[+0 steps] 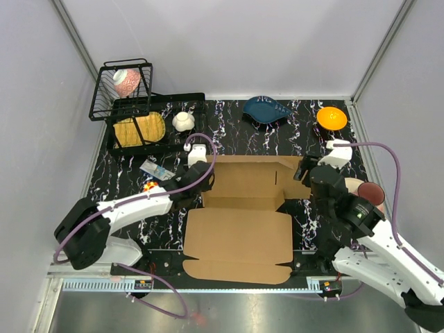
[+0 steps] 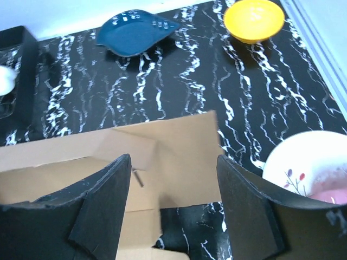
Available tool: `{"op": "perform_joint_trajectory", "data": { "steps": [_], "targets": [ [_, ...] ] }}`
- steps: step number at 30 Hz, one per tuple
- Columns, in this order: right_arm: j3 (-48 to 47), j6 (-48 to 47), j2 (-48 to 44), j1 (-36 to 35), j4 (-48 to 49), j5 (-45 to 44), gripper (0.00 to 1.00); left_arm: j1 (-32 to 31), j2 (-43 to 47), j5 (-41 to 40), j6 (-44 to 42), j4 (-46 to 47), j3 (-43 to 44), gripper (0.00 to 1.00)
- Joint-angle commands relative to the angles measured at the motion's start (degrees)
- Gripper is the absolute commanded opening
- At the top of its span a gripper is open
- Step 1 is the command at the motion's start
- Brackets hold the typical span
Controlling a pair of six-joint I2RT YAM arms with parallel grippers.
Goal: Fold the paper box
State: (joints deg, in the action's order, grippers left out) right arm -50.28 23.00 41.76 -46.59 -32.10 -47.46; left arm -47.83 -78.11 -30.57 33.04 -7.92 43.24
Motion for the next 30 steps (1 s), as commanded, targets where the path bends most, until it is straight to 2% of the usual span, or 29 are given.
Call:
{"op": "perform_joint_trajectory", "data": {
  "steps": [1,9,14,20,25,30],
  "targets": [
    [3.3,7.0,-0.4,5.0,-2.6,1.8,0.74,1.3,3.1,2.9,0.3,0.1,-3.6,0.00],
    [7.0,4.4,0.9,8.3,3.4,5.6,0.82,1.4,8.9,-2.0,-4.6,1.6,-6.5,0.00],
    [11.0,1.3,-1.2,9.2,7.7,6.3,0.86,4.4,11.7,-2.5,-8.0,2.8,-7.3,0.00],
    [15.6,-1.4,-3.3,9.6,14.1,12.0,0.86,11.7,14.3,10.6,-12.5,3.4,-5.6,0.00],
    [18.2,0.6,-2.0,9.8,17.6,13.7,0.87,13.6,11.3,18.2,-16.5,-0.4,-0.9,0.00],
    [22.1,1.8,-2.4,10.2,25.5,12.8,0.87,14.3,11.3,23.3,-18.3,-1.0,0.4,0.00]
  ]
}}
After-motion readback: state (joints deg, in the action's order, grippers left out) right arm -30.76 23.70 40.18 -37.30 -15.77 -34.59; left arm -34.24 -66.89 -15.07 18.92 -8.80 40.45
